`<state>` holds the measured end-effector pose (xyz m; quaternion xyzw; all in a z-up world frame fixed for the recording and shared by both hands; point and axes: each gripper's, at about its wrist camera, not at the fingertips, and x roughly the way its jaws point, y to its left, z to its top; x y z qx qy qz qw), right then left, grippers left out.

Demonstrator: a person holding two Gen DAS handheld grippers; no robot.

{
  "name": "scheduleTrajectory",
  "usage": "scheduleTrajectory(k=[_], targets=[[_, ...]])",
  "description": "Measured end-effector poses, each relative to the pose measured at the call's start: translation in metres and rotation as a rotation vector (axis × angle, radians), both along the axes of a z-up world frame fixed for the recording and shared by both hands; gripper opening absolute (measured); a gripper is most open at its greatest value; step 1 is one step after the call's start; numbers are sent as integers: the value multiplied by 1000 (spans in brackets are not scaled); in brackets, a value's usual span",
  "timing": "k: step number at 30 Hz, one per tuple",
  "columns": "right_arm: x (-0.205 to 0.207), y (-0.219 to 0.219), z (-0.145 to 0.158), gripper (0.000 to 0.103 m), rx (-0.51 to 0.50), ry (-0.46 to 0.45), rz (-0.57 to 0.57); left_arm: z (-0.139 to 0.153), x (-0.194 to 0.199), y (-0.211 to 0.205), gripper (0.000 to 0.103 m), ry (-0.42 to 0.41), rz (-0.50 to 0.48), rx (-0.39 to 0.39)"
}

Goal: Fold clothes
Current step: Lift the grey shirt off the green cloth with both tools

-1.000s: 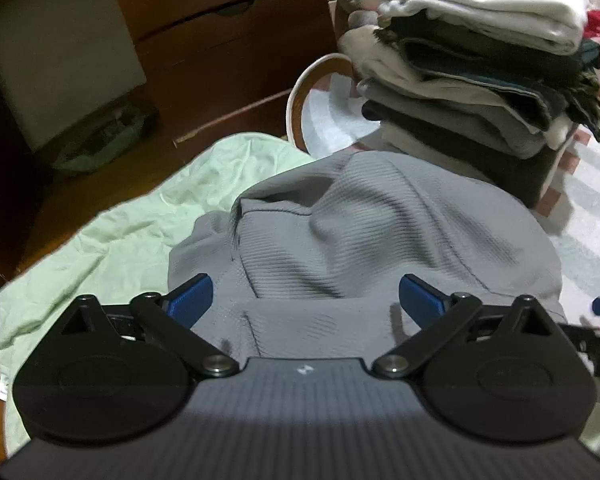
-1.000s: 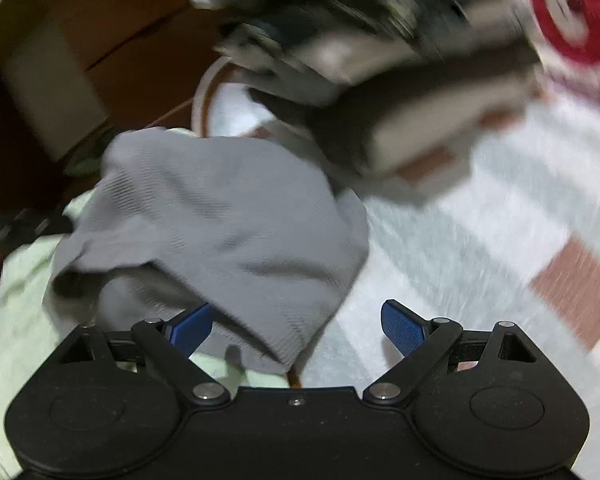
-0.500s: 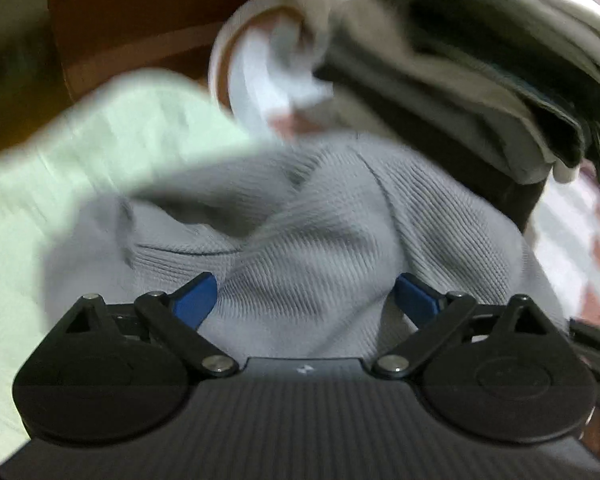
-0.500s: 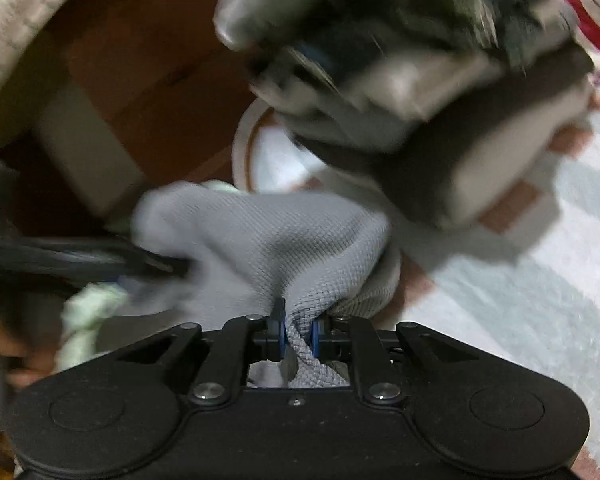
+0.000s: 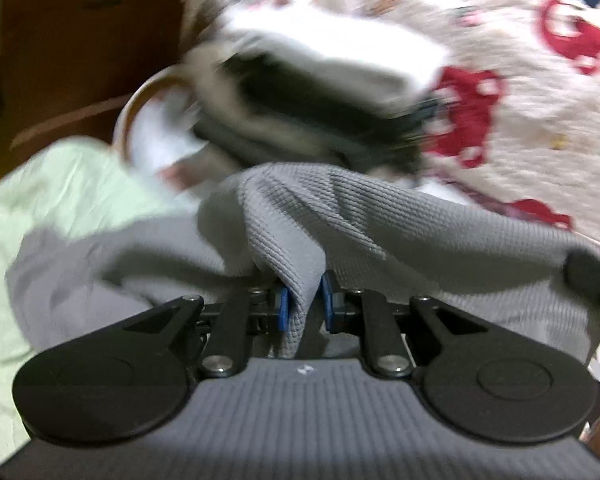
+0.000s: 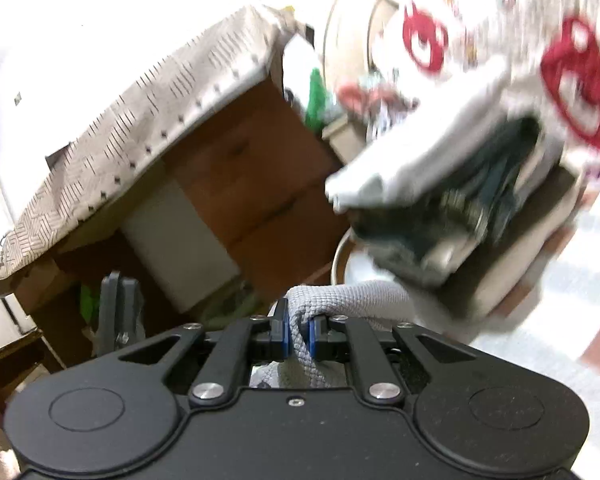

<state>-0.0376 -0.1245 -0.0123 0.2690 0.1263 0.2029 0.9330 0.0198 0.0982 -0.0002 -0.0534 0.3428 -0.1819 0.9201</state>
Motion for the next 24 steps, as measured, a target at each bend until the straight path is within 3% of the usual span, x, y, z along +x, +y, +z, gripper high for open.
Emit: scheduleTrajectory(k=[2,4,10,17,20,23,24], targets=[[-22,-11,18,11,-26,-15,-46,7,-11,-21,13,-50,-49,19],[-37,-19,30,11,-68,3,-114,10,-20,-42,3,-75,-112,2],[-102,-42,60,11,-124,-6,-266,39,-51,-101,2,-187,-300,-25],[-174,-94,122,11,-184,-64,-403,102,-68,-175,2,-273,-614,-39],[-181,-130,142,11,-236,-34,-467,116,-49,-226,2,-299,-659,7],[-170,-176,146,12,-300,65,-629,123,-21,-278,1,-318,-662,49],[-165,-195,137,29,-325,117,-688,118,-6,-294,1,-311,-627,51]])
